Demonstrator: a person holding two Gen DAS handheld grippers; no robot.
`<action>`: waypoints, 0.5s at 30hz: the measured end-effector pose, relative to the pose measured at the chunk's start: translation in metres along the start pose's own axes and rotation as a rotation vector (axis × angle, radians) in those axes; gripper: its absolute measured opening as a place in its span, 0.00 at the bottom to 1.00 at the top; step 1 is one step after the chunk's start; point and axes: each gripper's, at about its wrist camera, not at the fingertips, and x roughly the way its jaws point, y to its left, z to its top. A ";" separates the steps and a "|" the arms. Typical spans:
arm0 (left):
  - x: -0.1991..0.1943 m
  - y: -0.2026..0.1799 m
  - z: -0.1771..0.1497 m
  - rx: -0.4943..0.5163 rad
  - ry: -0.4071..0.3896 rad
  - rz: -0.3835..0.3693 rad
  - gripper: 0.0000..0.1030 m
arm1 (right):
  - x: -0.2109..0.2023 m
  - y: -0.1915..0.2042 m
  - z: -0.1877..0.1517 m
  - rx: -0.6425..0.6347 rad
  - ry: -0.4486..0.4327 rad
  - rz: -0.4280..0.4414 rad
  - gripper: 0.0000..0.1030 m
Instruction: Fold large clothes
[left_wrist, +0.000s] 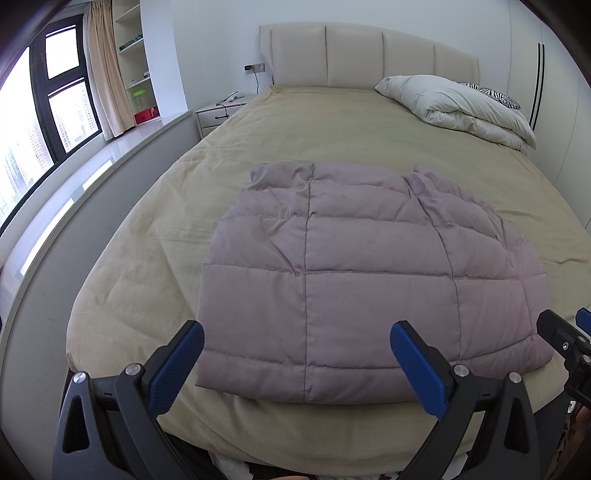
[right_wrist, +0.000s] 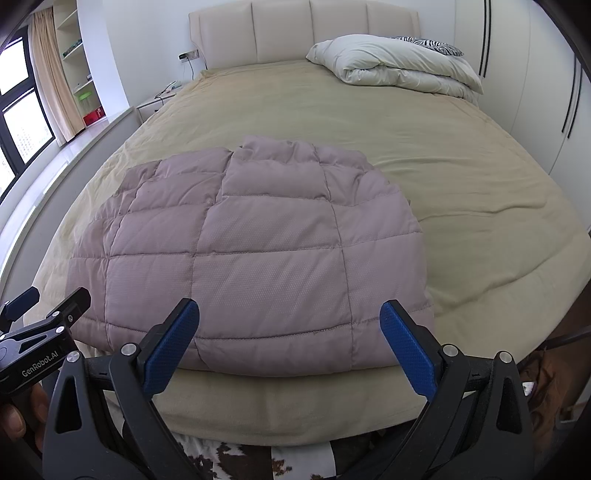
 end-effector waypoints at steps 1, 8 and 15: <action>0.000 0.000 0.000 0.000 0.000 0.000 1.00 | 0.000 0.000 0.000 0.000 0.000 0.000 0.97; 0.000 0.000 -0.001 0.001 0.001 -0.001 1.00 | 0.000 0.000 0.000 0.001 0.000 0.000 0.97; 0.001 0.000 -0.002 0.004 0.004 -0.003 1.00 | 0.000 0.002 -0.001 -0.001 0.001 -0.001 0.97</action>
